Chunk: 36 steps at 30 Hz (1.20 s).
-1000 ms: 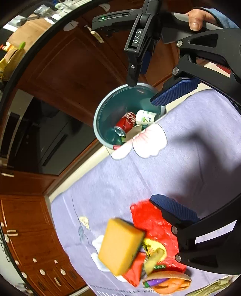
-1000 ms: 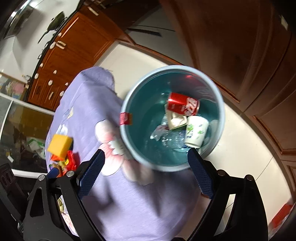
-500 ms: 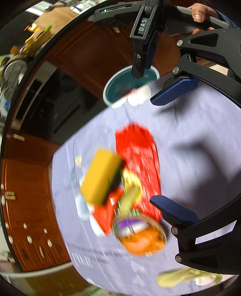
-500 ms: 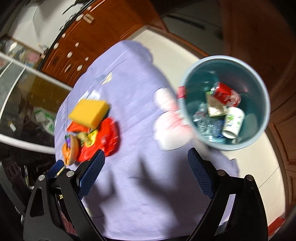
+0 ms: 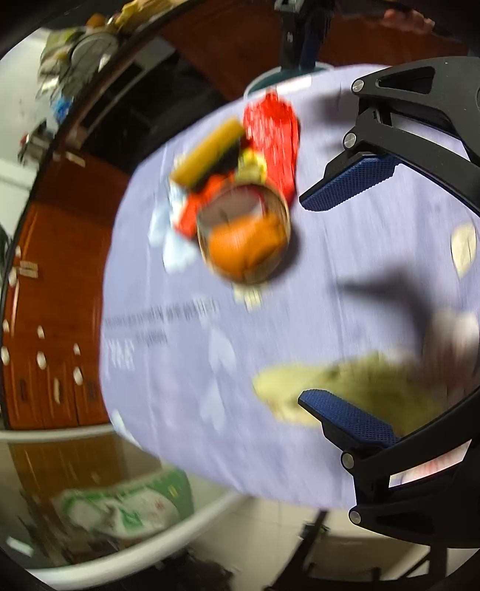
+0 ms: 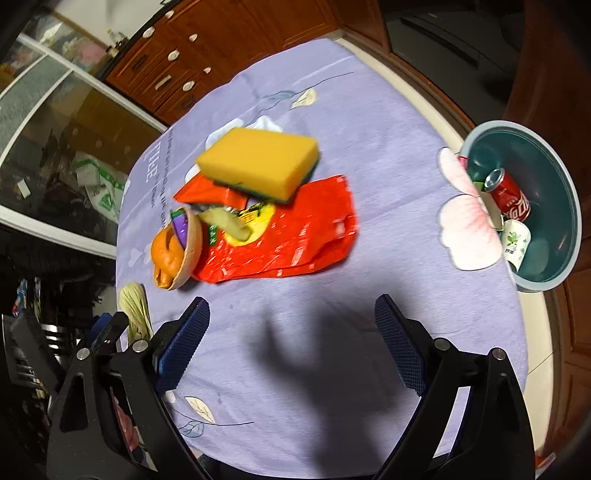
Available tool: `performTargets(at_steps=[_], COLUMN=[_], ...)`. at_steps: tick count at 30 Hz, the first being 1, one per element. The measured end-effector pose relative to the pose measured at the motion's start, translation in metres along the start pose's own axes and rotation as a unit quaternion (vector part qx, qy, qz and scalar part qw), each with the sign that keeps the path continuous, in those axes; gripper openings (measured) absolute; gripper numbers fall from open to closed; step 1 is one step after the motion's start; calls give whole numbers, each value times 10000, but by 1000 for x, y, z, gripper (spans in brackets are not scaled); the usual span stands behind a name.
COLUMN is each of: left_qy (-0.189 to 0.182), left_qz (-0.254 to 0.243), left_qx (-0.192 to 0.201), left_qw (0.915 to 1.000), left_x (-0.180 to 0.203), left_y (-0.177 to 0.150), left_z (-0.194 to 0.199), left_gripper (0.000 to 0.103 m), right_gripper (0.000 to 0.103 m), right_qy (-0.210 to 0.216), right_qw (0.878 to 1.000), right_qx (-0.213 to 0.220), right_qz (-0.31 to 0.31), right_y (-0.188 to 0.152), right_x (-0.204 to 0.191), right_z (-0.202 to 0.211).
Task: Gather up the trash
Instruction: 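Move both open tools back over the table, then grasp the dried corn husk with the left tool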
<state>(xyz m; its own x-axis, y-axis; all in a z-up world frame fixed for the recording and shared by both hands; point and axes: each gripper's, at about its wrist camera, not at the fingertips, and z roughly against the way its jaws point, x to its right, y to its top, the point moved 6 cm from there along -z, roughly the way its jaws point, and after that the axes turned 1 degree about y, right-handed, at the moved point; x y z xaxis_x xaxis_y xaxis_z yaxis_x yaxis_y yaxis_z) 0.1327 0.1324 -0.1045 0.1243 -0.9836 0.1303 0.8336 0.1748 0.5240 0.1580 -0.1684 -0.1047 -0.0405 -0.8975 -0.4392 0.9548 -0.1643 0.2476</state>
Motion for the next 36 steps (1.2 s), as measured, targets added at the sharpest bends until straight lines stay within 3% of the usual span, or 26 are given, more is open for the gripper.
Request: performTargets(at_steps=[7, 12, 14, 15, 18, 20, 21, 23, 27, 36], left_qy=[301, 213, 191, 222, 470, 601, 590, 364, 59, -762], left_qz=[185, 364, 351, 328, 109, 42, 53, 242, 393, -40], left_qx=[-266, -405, -437, -420, -303, -250, -249, -287, -162, 81], left_qw=[9990, 9983, 9982, 9983, 9984, 9979, 9979, 9986, 9991, 9970], left_x=[-42, -57, -59, -60, -61, -64, -66, -70, -64, 3], left_y=[-20, -26, -27, -27, -25, -23, -22, -18, -5, 31], left_z=[-21, -41, -46, -48, -47, -46, -46, -43, -31, -14], left_gripper=[97, 96, 83, 82, 65, 42, 26, 17, 16, 16], right_gripper=[87, 87, 87, 87, 87, 87, 87, 87, 87, 87], right_qy=[-115, -193, -231, -237, -264, -272, -285, -302, -332, -585], right_qw=[9998, 9994, 9993, 9992, 9991, 9990, 9990, 9989, 9987, 9912], right_qx=[-156, -209, -223, -236, -265, -283, -287, -292, -271, 178], right_qz=[87, 179, 202, 201, 195, 193, 199, 209, 282, 1175], right_y=[-4, -3, -1, 0, 3, 5, 7, 10, 19, 76], right_x=[-14, -23, -24, -24, -24, -23, -23, -22, -23, -37], right_z=[-14, -19, -22, -23, -26, -28, -30, -32, -36, -40])
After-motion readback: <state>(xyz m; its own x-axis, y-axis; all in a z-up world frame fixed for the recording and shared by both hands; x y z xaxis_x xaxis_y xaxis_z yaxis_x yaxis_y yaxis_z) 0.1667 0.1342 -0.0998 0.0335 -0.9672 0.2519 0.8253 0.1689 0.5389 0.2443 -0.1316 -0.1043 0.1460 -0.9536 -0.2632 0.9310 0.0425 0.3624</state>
